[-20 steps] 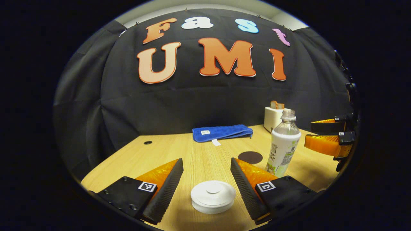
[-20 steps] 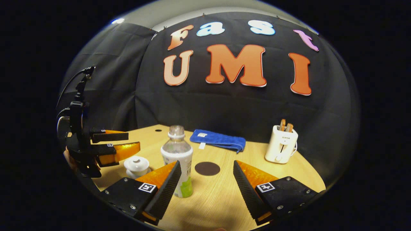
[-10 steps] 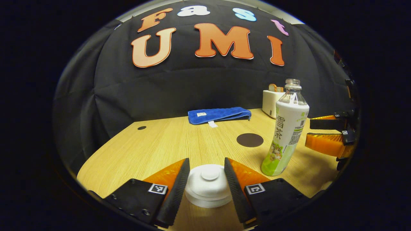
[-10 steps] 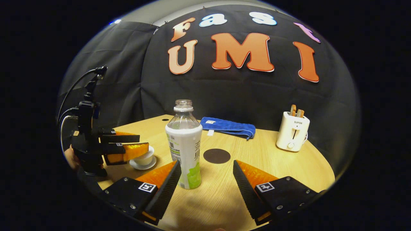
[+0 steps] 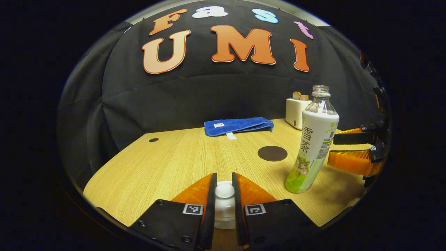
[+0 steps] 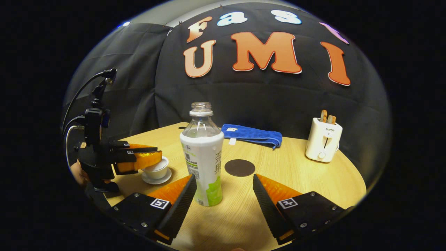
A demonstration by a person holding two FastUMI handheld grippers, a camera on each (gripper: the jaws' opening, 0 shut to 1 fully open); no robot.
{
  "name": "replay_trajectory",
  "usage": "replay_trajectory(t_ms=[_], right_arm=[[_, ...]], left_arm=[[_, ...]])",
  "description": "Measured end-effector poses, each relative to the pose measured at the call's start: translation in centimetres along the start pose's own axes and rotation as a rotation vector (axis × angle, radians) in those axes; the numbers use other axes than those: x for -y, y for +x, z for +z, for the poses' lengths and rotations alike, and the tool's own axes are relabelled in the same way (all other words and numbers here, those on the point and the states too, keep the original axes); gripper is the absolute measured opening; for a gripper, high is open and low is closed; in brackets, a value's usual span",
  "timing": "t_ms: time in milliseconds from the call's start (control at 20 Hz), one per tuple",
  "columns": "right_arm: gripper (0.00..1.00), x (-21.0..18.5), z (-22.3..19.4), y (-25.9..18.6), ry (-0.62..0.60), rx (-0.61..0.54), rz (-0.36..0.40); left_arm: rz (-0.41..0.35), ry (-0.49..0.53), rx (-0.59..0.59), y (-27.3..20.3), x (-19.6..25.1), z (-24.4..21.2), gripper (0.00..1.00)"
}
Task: Open the teacup lid with one hand, grasp the water bottle and pour water into the teacup with the other hand; after pouring, place the water bottle on the coaster and then close the teacup lid.
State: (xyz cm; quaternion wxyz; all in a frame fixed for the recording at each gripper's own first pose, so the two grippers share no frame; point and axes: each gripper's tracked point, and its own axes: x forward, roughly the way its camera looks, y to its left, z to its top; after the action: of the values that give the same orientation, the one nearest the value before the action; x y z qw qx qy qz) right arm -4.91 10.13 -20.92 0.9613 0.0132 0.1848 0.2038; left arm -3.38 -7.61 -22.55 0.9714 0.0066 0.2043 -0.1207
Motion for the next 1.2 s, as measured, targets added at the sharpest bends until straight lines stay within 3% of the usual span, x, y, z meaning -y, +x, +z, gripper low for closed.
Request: replay_trajectory(t_ms=[500,700,750,800,900,1200], right_arm=[[0.96,-2.4,-0.6,2.8,0.0,-0.043,0.03],[0.84,-2.7,-1.1,3.6,0.027,-0.081,0.004],[0.72,-2.8,-0.9,3.6,0.029,-0.078,-0.001],[0.72,-2.8,-1.0,3.8,0.028,-0.084,-0.007],[0.65,-2.7,-0.5,3.7,0.005,-0.08,-0.027],[0.64,-2.0,2.3,3.6,-0.206,-0.036,-0.111]], left_arm=[[0.098,-0.034,0.106,-1.8,-4.7,3.2,0.29],[0.154,-0.05,0.11,-2.8,-7.6,2.7,0.29],[0.162,-0.056,0.109,-3.0,-8.0,2.4,0.29],[0.163,-0.061,0.105,-3.1,-8.3,2.2,0.29],[0.172,-0.077,0.103,-3.4,-9.2,1.7,0.29],[0.211,-0.101,0.099,-4.5,-11.9,0.7,0.29]])
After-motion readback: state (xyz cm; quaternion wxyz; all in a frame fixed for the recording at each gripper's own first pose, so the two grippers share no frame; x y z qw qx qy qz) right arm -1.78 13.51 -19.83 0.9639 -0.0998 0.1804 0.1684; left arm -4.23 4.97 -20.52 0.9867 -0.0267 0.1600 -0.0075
